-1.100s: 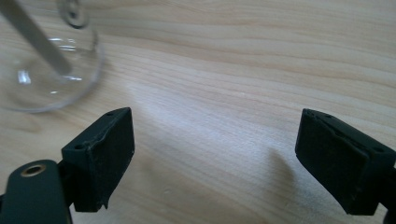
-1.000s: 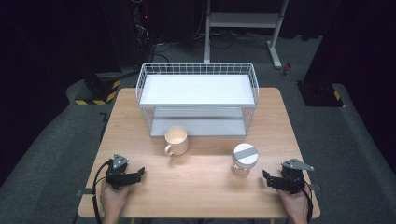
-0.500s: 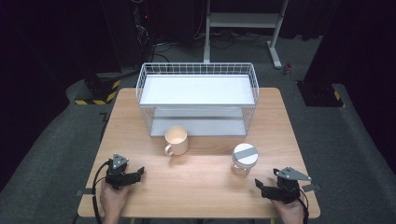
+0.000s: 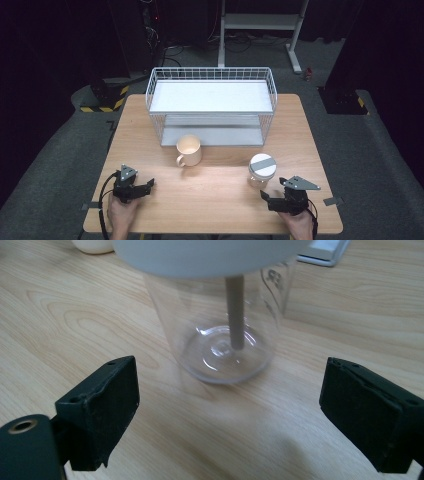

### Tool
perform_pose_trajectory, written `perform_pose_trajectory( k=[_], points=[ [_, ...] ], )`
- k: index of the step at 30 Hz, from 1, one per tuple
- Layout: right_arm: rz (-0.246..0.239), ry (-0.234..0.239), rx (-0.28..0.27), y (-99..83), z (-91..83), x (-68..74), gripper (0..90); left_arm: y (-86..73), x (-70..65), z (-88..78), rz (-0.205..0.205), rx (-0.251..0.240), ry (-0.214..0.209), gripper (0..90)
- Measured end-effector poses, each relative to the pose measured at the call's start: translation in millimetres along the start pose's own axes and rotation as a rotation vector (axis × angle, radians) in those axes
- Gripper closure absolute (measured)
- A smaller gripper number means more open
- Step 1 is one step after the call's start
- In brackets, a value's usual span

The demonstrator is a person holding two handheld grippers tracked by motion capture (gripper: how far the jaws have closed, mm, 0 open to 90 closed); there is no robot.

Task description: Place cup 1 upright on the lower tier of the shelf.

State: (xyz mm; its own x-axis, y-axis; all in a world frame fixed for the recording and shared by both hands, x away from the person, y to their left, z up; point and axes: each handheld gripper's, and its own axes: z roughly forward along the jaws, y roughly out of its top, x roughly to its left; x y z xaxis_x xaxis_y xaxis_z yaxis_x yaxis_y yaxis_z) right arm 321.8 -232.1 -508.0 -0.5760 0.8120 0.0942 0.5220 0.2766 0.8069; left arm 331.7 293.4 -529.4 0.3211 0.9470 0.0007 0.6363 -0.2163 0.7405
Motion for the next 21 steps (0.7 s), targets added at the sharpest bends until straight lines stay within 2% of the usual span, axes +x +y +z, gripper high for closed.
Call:
perform_pose_trajectory(
  k=[4, 6, 12, 21],
  points=[
    [0.004, -0.001, -0.024, 3.3, 2.7, 2.8, 9.1, 0.0, -0.1, -0.1, -0.001, 0.001, 0.000, 19.9],
    [0.002, 0.007, -0.025, 4.7, 9.6, 2.4, 9.0, 0.0, -0.2, -0.1, -0.001, 0.001, 0.000, 19.9],
    [0.001, -0.014, -0.037, 7.8, 13.1, 6.5, 8.9, 0.0, -0.2, -0.1, -0.001, 0.001, 0.001, 19.9],
    [-0.027, -0.032, -0.049, 16.5, 17.4, 6.8, 8.9, 0.0, -0.1, 0.0, 0.000, 0.000, 0.000, 19.9]
  ],
)
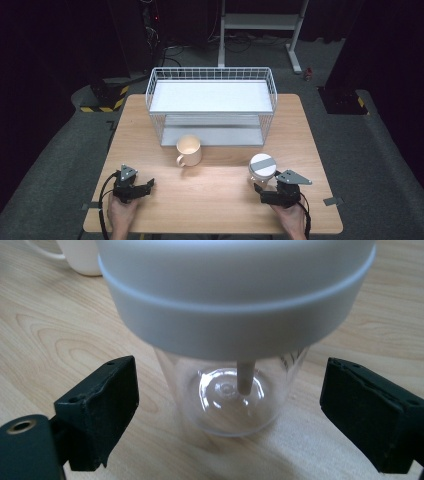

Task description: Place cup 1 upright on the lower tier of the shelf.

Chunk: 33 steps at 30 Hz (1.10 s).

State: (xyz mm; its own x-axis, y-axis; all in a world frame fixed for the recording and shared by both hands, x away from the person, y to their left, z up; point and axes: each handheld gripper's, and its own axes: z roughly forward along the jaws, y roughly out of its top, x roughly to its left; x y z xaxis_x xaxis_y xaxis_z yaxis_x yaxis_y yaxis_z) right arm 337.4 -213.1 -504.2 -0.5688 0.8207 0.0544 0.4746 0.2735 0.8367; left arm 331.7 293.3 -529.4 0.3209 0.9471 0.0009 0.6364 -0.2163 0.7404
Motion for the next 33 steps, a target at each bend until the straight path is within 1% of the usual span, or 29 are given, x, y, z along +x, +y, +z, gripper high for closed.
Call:
perform_pose_trajectory(
  k=[4, 5, 6, 8, 9, 10, 12, 13, 16, 19, 20, 21, 22, 23, 33],
  points=[
    [-0.013, -0.005, -0.004, 4.9, 4.6, 1.3, 8.9, 0.0, 0.0, 0.0, 0.000, 0.000, 0.000, 20.0],
    [-0.020, 0.002, -0.010, 7.7, 7.5, 2.5, 8.8, 0.0, -0.1, -0.1, -0.001, 0.001, 0.000, 20.0],
    [-0.026, -0.003, -0.015, 9.1, 8.8, 3.5, 8.9, 0.0, 0.0, -0.1, -0.001, 0.001, 0.000, 20.0],
    [-0.024, -0.001, -0.022, 12.1, 11.1, 4.8, 8.9, 0.0, 0.0, 0.0, 0.000, 0.000, 0.000, 20.0],
    [-0.021, -0.008, -0.024, 13.3, 12.0, 5.7, 8.9, 0.0, 0.0, 0.0, 0.000, 0.000, 0.000, 20.0],
    [-0.027, -0.011, -0.029, 14.5, 13.2, 5.5, 8.9, 0.0, 0.0, 0.0, 0.000, 0.000, 0.000, 20.0],
    [-0.020, -0.011, -0.028, 15.4, 14.0, 6.1, 8.9, 0.0, 0.1, 0.0, 0.000, 0.000, 0.000, 20.0],
    [-0.029, -0.018, -0.034, 16.6, 15.9, 6.1, 9.0, 0.0, 0.0, 0.0, 0.000, 0.000, 0.000, 20.0],
    [-0.030, -0.029, -0.035, 17.0, 17.3, 6.3, 9.1, 0.0, 0.0, 0.0, 0.000, 0.000, 0.000, 20.0],
    [-0.035, -0.053, -0.040, 16.7, 18.6, 5.9, 12.9, 0.0, 0.0, -0.1, -0.001, 0.001, 0.000, 20.0],
    [-0.035, -0.053, -0.040, 16.7, 18.6, 5.9, 12.9, 0.0, 0.0, -0.1, -0.001, 0.001, 0.000, 20.0],
    [-0.044, -0.051, -0.043, 16.7, 18.2, 6.7, 16.0, 0.0, 0.0, 0.0, 0.000, 0.000, 0.000, 20.0],
    [-0.044, -0.051, -0.043, 16.7, 18.2, 6.7, 16.0, 0.0, 0.0, 0.0, 0.000, 0.000, 0.000, 20.0],
    [-0.058, -0.055, -0.045, 16.5, 18.2, 7.7, 18.0, 0.0, 0.0, 0.0, 0.000, 0.000, 0.000, 20.0],
    [-0.060, -0.041, -0.050, 15.2, 17.7, 5.5, 18.6, 0.0, 0.1, 0.0, 0.000, 0.000, 0.000, 20.1]
  ],
)
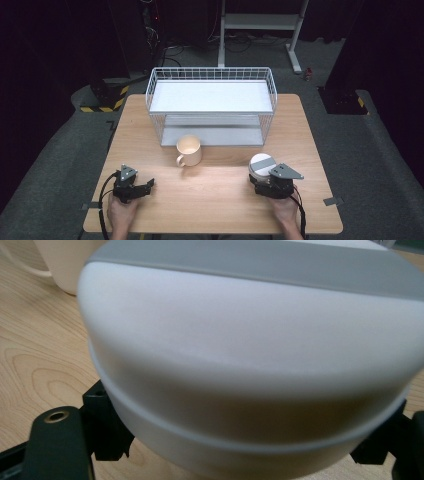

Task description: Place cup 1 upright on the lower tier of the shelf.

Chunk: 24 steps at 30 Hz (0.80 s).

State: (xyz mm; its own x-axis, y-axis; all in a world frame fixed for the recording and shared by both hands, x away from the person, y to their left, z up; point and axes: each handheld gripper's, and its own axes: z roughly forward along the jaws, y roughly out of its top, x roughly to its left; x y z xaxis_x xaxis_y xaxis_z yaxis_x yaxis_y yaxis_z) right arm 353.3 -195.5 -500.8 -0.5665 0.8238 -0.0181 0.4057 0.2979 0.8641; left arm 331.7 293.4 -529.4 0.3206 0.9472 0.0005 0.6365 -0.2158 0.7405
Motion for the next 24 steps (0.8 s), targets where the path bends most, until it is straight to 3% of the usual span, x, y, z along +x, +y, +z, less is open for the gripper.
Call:
perform_pose_trajectory(
  k=[24],
  points=[
    [-0.008, 0.029, -0.012, 7.8, -1.6, 4.6, 18.8, -0.1, -0.2, 0.0, -0.002, -0.001, 0.002, 20.2]
  ],
)
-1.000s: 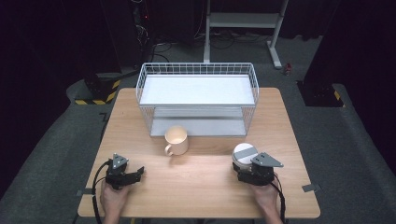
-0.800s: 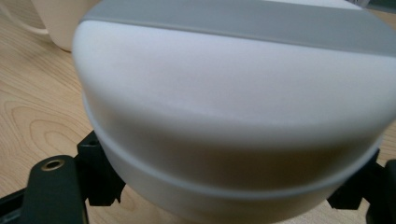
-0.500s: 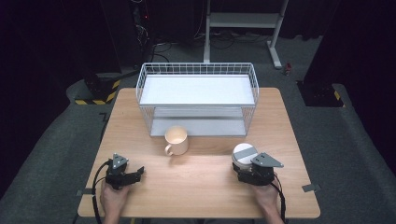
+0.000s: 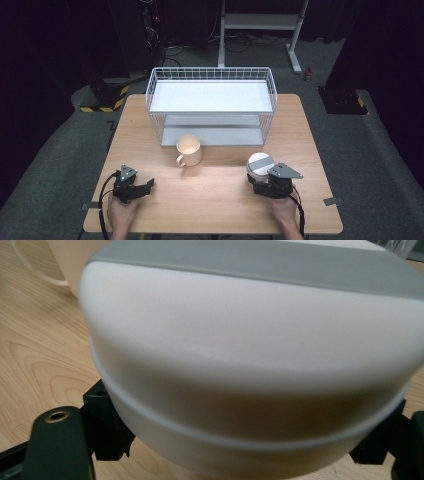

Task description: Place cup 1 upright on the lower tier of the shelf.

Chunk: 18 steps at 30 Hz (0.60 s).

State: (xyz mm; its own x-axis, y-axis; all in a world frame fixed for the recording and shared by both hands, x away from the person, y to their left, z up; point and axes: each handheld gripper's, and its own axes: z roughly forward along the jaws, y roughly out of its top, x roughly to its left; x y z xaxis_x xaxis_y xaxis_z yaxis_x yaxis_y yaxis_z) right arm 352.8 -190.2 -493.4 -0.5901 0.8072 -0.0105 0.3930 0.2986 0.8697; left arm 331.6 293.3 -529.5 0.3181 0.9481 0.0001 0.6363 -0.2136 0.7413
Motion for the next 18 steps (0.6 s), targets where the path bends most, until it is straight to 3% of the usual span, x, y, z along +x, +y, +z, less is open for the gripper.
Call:
perform_pose_trajectory(
  k=[18],
  points=[
    [0.002, 0.047, -0.019, 17.3, 7.0, 3.7, 18.8, 0.0, 0.0, -0.1, -0.001, 0.000, 0.000, 20.4]
  ],
)
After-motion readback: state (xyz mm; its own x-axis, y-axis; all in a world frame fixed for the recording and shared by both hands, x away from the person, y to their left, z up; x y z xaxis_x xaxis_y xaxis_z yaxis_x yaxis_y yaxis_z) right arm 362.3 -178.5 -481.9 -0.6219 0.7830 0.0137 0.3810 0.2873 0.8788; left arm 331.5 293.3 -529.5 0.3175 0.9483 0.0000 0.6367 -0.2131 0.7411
